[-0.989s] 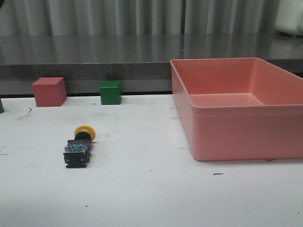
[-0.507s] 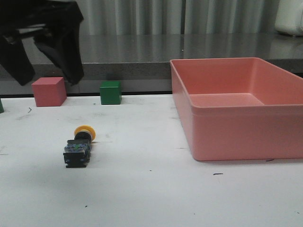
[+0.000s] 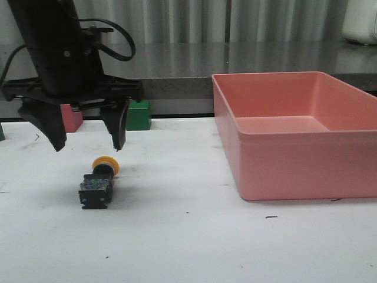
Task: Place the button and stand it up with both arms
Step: 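Lower the left gripper and grasp the button's black body, cap up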
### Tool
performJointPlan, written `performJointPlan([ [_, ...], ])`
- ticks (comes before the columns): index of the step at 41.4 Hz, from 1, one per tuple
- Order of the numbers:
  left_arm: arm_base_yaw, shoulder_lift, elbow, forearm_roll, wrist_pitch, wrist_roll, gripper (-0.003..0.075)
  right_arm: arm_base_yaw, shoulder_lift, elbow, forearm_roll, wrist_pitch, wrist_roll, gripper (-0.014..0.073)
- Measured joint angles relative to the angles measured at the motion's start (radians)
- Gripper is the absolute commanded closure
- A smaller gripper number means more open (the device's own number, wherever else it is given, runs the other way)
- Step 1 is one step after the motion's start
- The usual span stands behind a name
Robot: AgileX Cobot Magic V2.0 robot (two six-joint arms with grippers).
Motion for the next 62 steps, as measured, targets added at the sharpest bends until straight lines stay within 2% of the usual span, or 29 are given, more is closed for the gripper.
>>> performJointPlan([
  [12, 0.000, 0.123, -0.048, 0.002, -0.011, -0.066, 0.0154, 0.000, 0.000, 0.000, 0.000, 0.000, 0.000, 0.0126],
  [30, 0.000, 0.192, -0.049, 0.014, -0.062, -0.119, 0.0160, 0.000, 0.000, 0.000, 0.000, 0.000, 0.000, 0.0126],
  [33, 0.000, 0.192, -0.049, 0.020, -0.066, -0.127, 0.0209, 0.000, 0.000, 0.000, 0.000, 0.000, 0.000, 0.0126],
  [42, 0.000, 0.192, -0.049, 0.023, -0.066, -0.130, 0.0449, 0.000, 0.000, 0.000, 0.000, 0.000, 0.000, 0.0126],
  [46, 0.000, 0.192, -0.049, 0.023, -0.068, -0.130, 0.0519, 0.000, 0.000, 0.000, 0.000, 0.000, 0.000, 0.0126],
  [52, 0.000, 0.192, -0.049, 0.025, -0.068, -0.131, 0.0574, 0.000, 0.000, 0.000, 0.000, 0.000, 0.000, 0.0126],
  [62, 0.000, 0.150, -0.051, 0.058, -0.011, -0.069, 0.0574, 0.000, 0.000, 0.000, 0.000, 0.000, 0.000, 0.0126],
])
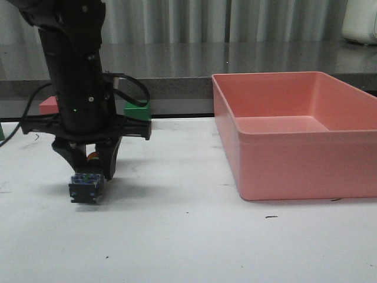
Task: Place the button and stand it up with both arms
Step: 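Lower the left gripper and grasp the button's black body, cap up, then lift the button with the left gripper and move it toward the table edge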
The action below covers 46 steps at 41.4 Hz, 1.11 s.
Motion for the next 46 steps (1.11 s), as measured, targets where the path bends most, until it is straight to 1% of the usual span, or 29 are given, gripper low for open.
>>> performJointPlan([
  [5, 0.011, -0.078, 0.000, 0.013, 0.023, 0.102, 0.0574, 0.000, 0.000, 0.000, 0.000, 0.000, 0.000, 0.0126],
  [10, 0.054, -0.165, 0.000, 0.000, 0.034, 0.232, 0.0574, 0.000, 0.000, 0.000, 0.000, 0.000, 0.000, 0.0126],
  [18, 0.157, -0.285, 0.024, -0.121, 0.021, 0.425, 0.0574, 0.000, 0.000, 0.000, 0.000, 0.000, 0.000, 0.0126],
  [22, 0.193, -0.353, 0.093, -0.170, -0.069, 0.507, 0.0574, 0.000, 0.000, 0.000, 0.000, 0.000, 0.000, 0.0126],
  [26, 0.201, -0.452, 0.202, -0.189, -0.218, 0.564, 0.0574, 0.000, 0.000, 0.000, 0.000, 0.000, 0.000, 0.0126],
  [35, 0.201, -0.646, 0.499, -0.177, -0.546, 0.590, 0.0574, 0.000, 0.000, 0.000, 0.000, 0.000, 0.000, 0.0126],
  [40, 0.201, -0.710, 0.654, -0.155, -0.690, 0.595, 0.0573, 0.000, 0.000, 0.000, 0.000, 0.000, 0.000, 0.0126],
  [46, 0.201, -0.748, 0.793, -0.155, -0.870, 0.595, 0.0573, 0.000, 0.000, 0.000, 0.000, 0.000, 0.000, 0.0126],
])
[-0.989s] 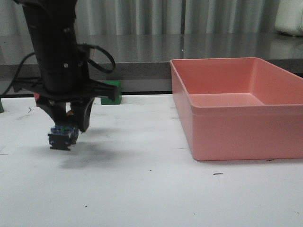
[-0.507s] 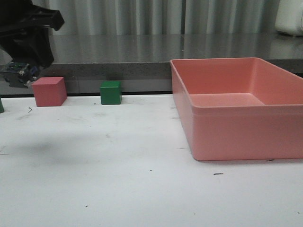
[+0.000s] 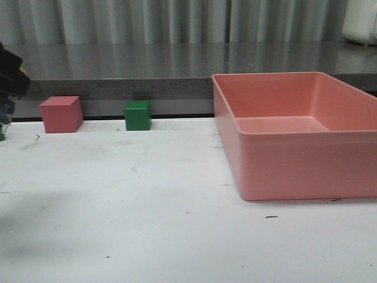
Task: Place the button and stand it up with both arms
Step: 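Lift the button with the left gripper and move it toward the table edge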
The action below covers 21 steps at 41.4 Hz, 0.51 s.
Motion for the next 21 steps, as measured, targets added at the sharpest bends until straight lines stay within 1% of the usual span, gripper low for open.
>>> performJointPlan([
  [11, 0.015, -0.006, 0.164, 0.000, -0.339, -0.012, 0.0573, 0.000, 0.000, 0.000, 0.000, 0.000, 0.000, 0.0126],
  [15, 0.047, -0.006, 0.188, 0.024, -0.393, -0.046, 0.0573, 0.000, 0.000, 0.000, 0.000, 0.000, 0.000, 0.0126],
  [17, 0.068, 0.001, 0.190, 0.068, -0.408, -0.093, 0.0573, 0.000, 0.000, 0.000, 0.000, 0.000, 0.000, 0.0126],
  [20, 0.102, 0.017, 0.190, 0.188, -0.436, -0.196, 0.0572, 0.000, 0.000, 0.000, 0.000, 0.000, 0.000, 0.0126],
  [21, 0.117, 0.024, 0.190, 0.249, -0.450, -0.249, 0.0570, 0.000, 0.000, 0.000, 0.000, 0.000, 0.000, 0.0126],
])
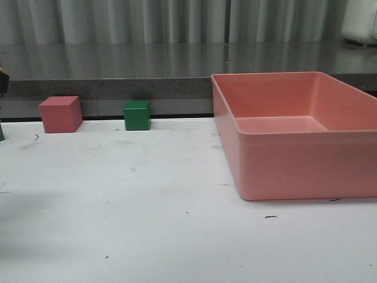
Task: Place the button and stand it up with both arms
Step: 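Lift the button with the left gripper and move it toward the table edge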
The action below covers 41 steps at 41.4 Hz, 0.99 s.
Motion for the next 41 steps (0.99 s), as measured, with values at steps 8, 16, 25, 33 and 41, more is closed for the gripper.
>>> performJointPlan([
  [8, 0.127, 0.086, 0.000, 0.382, -0.181, -0.291, 0.0561, 0.000, 0.000, 0.000, 0.000, 0.000, 0.000, 0.0126],
  [16, 0.181, 0.182, 0.000, 0.441, -0.345, -0.319, 0.0561, 0.000, 0.000, 0.000, 0.000, 0.000, 0.000, 0.0126],
  [25, 0.185, 0.346, 0.000, 0.434, -0.492, -0.213, 0.0561, 0.000, 0.000, 0.000, 0.000, 0.000, 0.000, 0.0126],
  [33, 0.185, 0.453, -0.002, 0.351, -0.559, -0.106, 0.0561, 0.000, 0.000, 0.000, 0.000, 0.000, 0.000, 0.0126],
  [41, 0.185, 0.499, -0.002, 0.234, -0.613, -0.031, 0.0561, 0.000, 0.000, 0.000, 0.000, 0.000, 0.000, 0.0126],
])
